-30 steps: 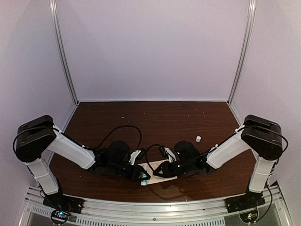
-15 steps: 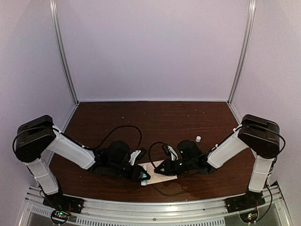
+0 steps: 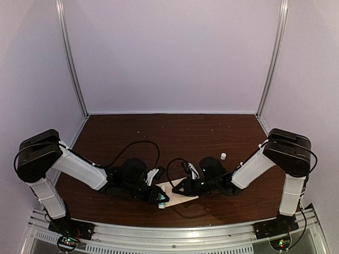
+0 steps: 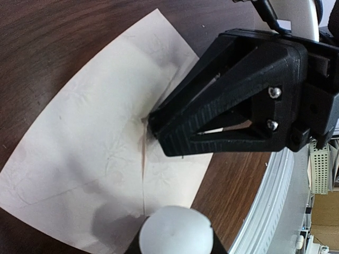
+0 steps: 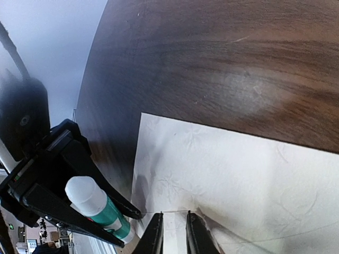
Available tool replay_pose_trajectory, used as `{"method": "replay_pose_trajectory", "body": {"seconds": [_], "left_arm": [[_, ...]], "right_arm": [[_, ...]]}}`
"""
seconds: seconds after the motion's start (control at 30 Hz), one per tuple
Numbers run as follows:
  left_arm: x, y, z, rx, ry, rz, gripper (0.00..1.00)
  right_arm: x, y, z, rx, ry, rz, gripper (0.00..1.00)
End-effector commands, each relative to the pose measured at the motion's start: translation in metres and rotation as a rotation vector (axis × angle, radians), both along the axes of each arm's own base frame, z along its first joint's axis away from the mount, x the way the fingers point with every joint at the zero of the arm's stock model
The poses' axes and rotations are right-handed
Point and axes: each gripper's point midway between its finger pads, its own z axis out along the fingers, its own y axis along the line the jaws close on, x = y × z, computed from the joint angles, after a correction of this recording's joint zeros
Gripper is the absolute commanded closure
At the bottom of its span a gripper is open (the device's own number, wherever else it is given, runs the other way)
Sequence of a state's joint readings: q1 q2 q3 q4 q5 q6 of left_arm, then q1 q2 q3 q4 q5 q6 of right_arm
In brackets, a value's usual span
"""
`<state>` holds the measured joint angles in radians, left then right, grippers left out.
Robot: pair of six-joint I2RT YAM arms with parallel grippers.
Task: Place the letter into the envelope and seal it
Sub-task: Press the envelope flap on the envelope.
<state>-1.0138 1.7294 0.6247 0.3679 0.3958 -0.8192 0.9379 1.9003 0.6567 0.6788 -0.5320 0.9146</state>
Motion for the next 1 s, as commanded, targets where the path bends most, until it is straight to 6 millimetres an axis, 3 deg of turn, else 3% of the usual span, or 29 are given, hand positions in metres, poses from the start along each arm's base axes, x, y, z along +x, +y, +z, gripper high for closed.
{"method": "replay_pose_trajectory", "body": {"seconds": [0.0,0.2,0.5,0.97], "left_arm": [[-0.004,0.019,-0.029,0.13,0.023,0.022,1.0],[-0.005,0.02,-0.03,0.135,0.027,0.021,1.0],[-0.006,0.027,-0.031,0.152,0.024,0.033,1.0],[-0.006,0.026,-0.033,0.152,0.024,0.025,1.0]], "right_arm": [[-0.011,0.002,-0.024,-0.052,0.057,0.017,0.84],[-0.011,-0.001,-0.026,-0.057,0.059,0.007,0.84],[-0.005,-0.024,-0.029,-0.088,0.059,-0.041,0.84],[-0.008,0.006,-0.035,-0.063,0.078,0.0,0.84]]}}
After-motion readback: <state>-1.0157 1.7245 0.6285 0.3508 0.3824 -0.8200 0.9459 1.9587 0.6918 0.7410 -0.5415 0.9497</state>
